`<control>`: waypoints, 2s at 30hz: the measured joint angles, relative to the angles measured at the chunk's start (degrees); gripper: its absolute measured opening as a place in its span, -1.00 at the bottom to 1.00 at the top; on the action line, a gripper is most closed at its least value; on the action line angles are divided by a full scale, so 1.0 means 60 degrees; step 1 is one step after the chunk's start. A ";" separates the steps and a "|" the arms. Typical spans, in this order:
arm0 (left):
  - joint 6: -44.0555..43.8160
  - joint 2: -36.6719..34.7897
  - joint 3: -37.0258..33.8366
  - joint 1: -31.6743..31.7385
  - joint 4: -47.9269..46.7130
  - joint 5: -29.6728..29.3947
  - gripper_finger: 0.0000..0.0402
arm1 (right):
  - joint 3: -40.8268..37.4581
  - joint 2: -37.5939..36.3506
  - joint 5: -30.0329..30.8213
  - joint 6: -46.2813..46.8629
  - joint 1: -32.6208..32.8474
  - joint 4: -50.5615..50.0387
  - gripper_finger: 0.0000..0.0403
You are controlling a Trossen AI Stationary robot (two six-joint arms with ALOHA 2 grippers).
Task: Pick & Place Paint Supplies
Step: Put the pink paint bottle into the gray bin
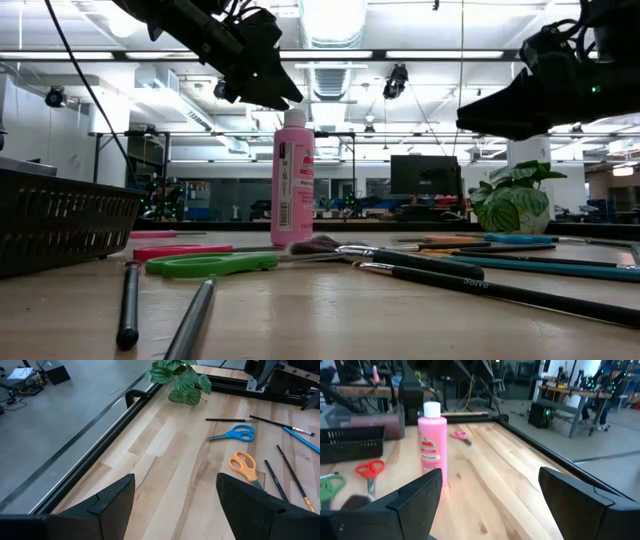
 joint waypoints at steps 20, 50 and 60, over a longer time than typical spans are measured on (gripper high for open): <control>-0.0004 0.0000 0.0003 0.0000 -0.0004 0.0003 0.41 | -0.0310 -0.4557 0.0540 -0.0918 0.0000 -0.3859 0.63; -0.0029 0.0000 0.0003 0.0000 -0.0004 0.0001 0.41 | -0.0306 -0.4695 0.0415 -0.0916 0.0000 -0.3806 0.63; -0.0965 -0.0010 -0.0138 -0.0118 -0.0166 0.0000 0.41 | -0.0306 -0.4695 0.0419 -0.0934 0.0000 -0.3806 0.63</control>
